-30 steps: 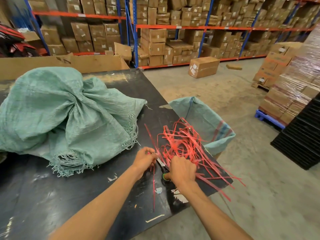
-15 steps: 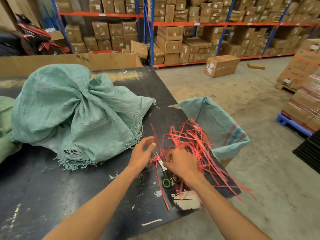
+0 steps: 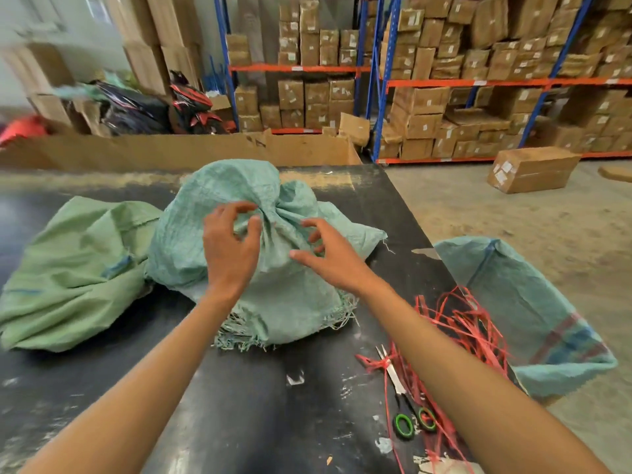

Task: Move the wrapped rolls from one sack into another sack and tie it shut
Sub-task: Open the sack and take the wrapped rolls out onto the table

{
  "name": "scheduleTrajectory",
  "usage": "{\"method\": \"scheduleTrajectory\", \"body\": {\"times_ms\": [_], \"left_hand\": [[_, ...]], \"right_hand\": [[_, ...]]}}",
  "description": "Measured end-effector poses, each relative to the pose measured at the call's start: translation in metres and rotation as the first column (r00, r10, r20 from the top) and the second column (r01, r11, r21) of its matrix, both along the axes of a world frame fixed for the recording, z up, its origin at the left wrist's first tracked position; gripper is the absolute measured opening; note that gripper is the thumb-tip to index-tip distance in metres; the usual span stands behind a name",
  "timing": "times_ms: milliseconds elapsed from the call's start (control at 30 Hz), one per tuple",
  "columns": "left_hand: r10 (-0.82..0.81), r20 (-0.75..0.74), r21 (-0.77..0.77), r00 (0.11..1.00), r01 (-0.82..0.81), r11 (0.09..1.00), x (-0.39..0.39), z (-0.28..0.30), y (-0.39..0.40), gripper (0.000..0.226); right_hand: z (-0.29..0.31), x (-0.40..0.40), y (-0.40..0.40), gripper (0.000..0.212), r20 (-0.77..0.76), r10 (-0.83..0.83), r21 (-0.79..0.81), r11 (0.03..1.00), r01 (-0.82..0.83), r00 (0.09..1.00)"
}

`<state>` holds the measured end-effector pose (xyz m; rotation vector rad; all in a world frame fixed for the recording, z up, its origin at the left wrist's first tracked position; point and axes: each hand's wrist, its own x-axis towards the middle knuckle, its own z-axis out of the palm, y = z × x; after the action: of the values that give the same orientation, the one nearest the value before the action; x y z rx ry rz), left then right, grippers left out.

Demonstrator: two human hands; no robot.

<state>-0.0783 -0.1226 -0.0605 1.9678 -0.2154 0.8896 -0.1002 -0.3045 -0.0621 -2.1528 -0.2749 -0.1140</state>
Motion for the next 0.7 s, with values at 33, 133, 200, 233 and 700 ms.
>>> {"method": "scheduleTrajectory", "body": {"times_ms": [33,133,200,233,700], "left_hand": [[0.067,-0.031,0.017,0.997,-0.066,0.998,0.012,0.005,0.016,0.030],[0.265,-0.287,0.148,0.921,-0.231,0.962,0.053,0.005,0.075,0.083],[0.266,-0.504,0.221,0.821,-0.175,0.959,0.075,-0.004,0.109,0.107],[0.206,-0.590,0.209,0.780,-0.098,0.973,0.083,-0.009,0.122,0.108],[-0.723,-0.360,-0.520,0.590,0.516,0.680,0.051,0.006,0.114,0.048]], "right_hand": [[0.008,0.012,0.014,0.064,0.011,0.023,-0.004,1.000,-0.023,1.000],[0.026,0.043,0.055,0.073,0.048,0.000,-0.007,1.000,0.000,0.999],[0.034,0.059,0.078,0.078,0.084,-0.077,-0.027,0.996,0.080,0.993],[0.037,0.065,0.087,0.084,0.087,-0.109,-0.038,0.993,0.112,0.990],[0.050,0.073,0.014,0.033,0.137,-0.406,-0.157,0.892,0.424,0.904]]}}
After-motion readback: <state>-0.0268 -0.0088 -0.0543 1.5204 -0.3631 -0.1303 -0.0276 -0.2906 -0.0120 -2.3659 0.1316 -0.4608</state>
